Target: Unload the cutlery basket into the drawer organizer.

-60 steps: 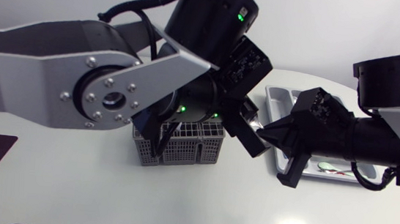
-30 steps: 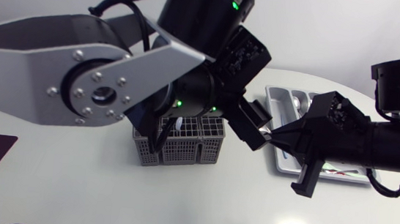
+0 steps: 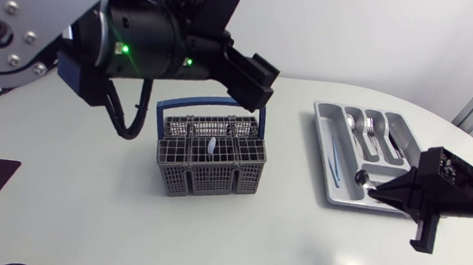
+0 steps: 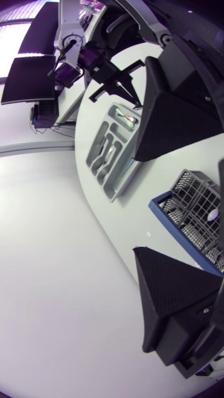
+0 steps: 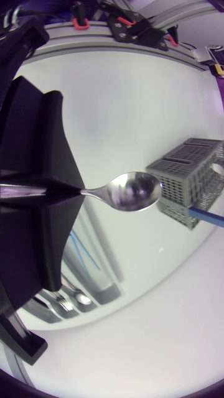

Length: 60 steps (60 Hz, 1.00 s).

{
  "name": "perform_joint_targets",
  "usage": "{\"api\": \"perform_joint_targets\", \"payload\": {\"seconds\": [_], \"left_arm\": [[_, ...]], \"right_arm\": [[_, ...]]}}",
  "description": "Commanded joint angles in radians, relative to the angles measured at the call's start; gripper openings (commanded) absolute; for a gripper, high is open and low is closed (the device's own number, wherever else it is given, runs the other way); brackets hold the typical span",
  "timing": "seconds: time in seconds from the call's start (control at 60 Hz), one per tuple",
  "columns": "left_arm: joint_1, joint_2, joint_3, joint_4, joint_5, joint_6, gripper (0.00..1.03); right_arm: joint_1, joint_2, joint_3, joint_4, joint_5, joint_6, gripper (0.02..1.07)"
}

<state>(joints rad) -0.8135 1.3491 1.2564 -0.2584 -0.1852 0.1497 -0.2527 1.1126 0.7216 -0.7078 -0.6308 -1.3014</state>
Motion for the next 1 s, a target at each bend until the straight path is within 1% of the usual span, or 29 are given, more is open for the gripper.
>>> {"api": "perform_joint_targets", "payload": {"seconds": [0.0,0.05,0.1,0.2,0.367,0.417,0.533,0.75,0.9,0.983], "left_arm": [[0.008,0.018,-0.025,-0.033,-0.002,-0.025,0.96],[0.016,0.028,-0.035,-0.059,-0.002,-0.025,0.96],[0.017,0.031,-0.052,-0.062,-0.002,-0.025,0.96],[0.028,0.039,-0.064,-0.064,-0.002,-0.024,0.96],[0.03,0.056,-0.064,-0.073,-0.002,-0.019,0.96],[0.03,0.064,-0.064,-0.073,-0.002,-0.019,0.96],[0.031,0.085,-0.063,-0.079,-0.002,-0.018,0.96],[0.05,0.104,-0.055,-0.093,-0.002,-0.016,0.96],[0.062,0.122,-0.034,-0.117,-0.002,-0.009,0.96],[0.071,0.134,-0.022,-0.127,-0.002,-0.002,0.96]], "right_arm": [[-0.109,0.105,0.025,-0.041,-0.017,-0.223,0.1],[-0.166,0.165,0.045,-0.044,-0.017,-0.295,0.1],[-0.212,0.214,0.064,-0.038,-0.017,-0.358,0.1],[-0.255,0.276,0.084,-0.018,-0.012,-0.447,0.1],[-0.278,0.368,0.121,0.03,0.034,-0.527,0.09],[-0.278,0.411,0.136,0.065,0.051,-0.53,0.09],[-0.278,0.506,0.19,0.093,0.092,-0.552,0.09],[-0.243,0.621,0.312,0.073,0.166,-0.553,0.09],[-0.203,0.678,0.404,0.013,0.233,-0.564,0.09],[-0.172,0.699,0.45,-0.033,0.289,-0.558,0.09]]}}
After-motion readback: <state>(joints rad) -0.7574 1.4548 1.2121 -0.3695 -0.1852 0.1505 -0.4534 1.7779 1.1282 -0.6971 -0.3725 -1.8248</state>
